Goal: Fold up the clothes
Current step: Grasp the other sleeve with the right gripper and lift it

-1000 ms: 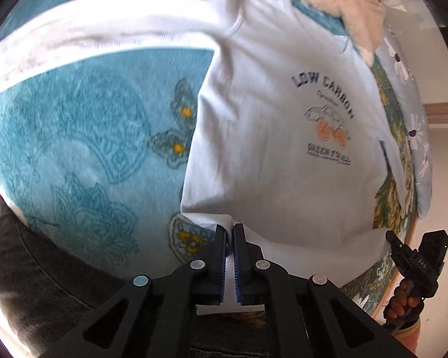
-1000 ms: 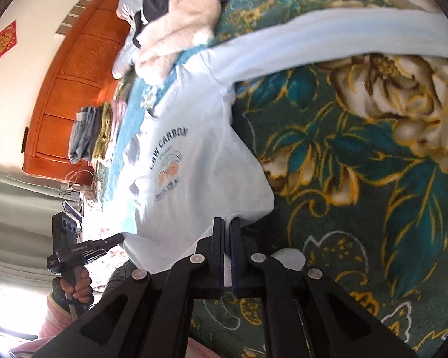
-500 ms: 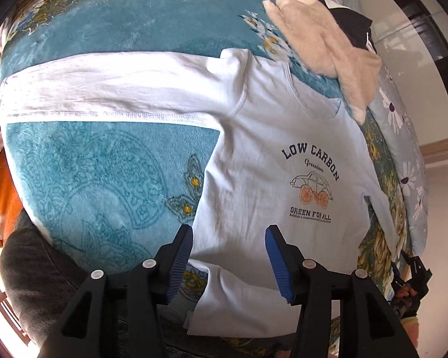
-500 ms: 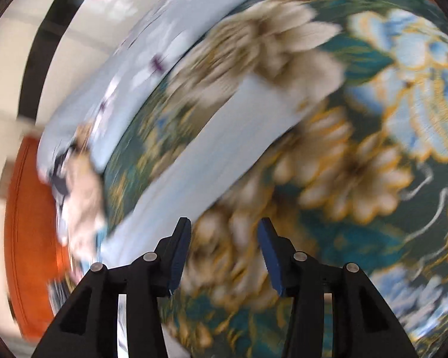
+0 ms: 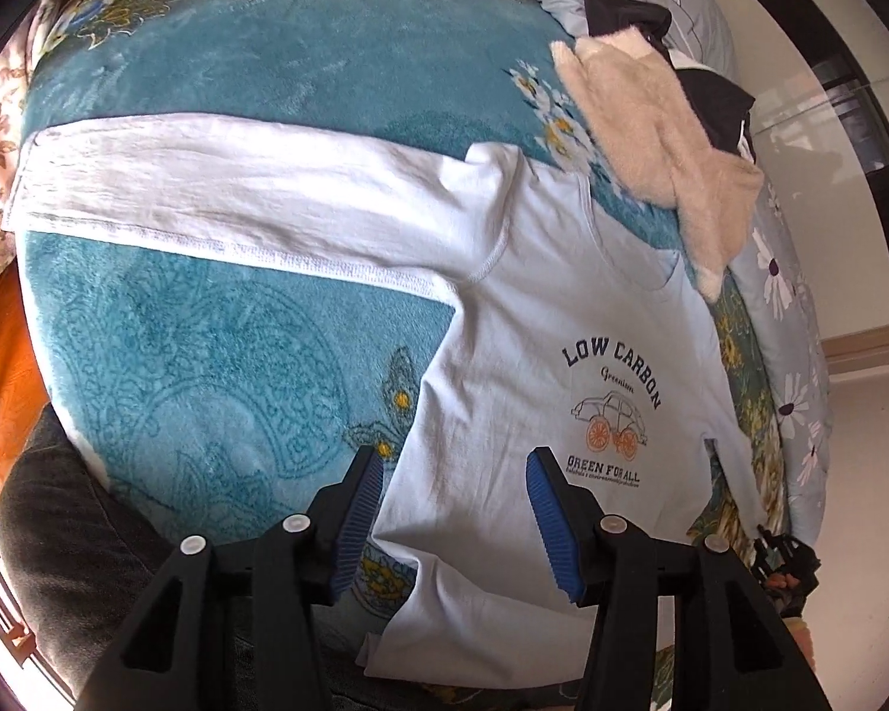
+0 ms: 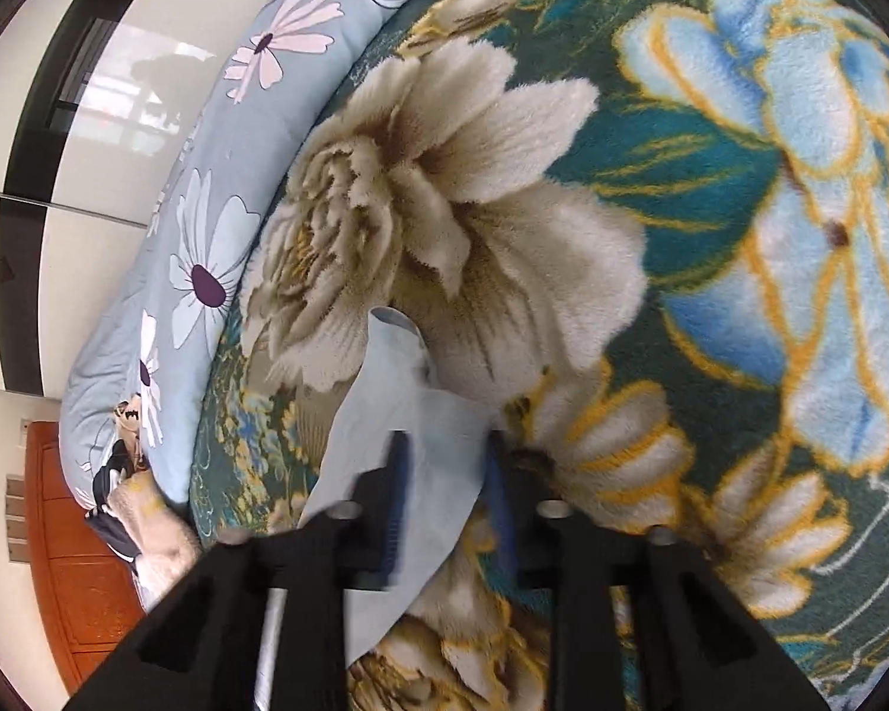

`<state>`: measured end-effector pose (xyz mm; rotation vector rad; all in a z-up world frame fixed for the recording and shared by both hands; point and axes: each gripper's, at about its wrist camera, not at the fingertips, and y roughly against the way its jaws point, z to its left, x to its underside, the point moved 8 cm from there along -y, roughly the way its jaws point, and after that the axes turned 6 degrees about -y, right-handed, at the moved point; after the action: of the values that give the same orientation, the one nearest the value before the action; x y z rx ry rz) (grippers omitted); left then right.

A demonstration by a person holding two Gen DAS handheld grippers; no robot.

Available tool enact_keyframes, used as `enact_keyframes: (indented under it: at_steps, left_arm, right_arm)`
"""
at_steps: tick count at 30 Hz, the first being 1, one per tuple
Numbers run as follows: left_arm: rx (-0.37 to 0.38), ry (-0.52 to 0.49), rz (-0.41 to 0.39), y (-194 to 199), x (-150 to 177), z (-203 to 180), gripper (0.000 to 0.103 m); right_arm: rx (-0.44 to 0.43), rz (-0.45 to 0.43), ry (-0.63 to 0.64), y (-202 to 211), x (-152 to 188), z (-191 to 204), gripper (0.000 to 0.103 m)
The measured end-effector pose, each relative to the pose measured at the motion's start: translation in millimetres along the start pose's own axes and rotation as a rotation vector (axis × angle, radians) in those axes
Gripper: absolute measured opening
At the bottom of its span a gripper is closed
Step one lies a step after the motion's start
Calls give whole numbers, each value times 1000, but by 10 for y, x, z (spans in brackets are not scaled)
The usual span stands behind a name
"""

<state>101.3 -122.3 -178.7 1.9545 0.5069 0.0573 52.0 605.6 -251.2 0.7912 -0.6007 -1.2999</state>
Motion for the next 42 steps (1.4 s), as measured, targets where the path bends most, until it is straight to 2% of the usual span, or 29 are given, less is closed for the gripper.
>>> enact_keyframes:
  at_steps: [2,5,8,12,16,23,27,30,33,37,42]
  left_arm:
    - [14,24,-31,84,-84,67,55]
    - [40,64,-58,151,-166,177,55]
    - [58,95,-75,178,-204,282,55]
    - [77,131,-88,178,-243,423,55]
    - [91,176,-112,219,-293,569,55]
    - [116,207,-153,292,-504,731,55]
    - [117,218,-167,304,-554,877,55]
    - [97,225,-165,263,-557,1041,55]
    - [93,225,-164,207,-552,1176,55]
    - [99,256,-169,163,-548,1358,55]
    - [95,354,-201,133,-567,1658,55]
  right_arm:
    - [-9,1,13,-13,7,79,9]
    - [-64,-8,84,60,62,395,6]
    - [-162,-8,193,227,198,880,5]
    - [-322,9,322,518,571,1640,5]
    - [-483,73,473,743,1246,2408,5]
    - [-660,297,661,576,2948,3306,5]
    - [-589,436,775,37,4043,3254,5]
    - [-482,543,831,-413,4771,2934,5]
    - [-366,621,887,-790,5352,2510,5]
    - [-256,681,931,-1060,5821,2059,5]
    - [-210,650,1092,-1043,6067,1983,5]
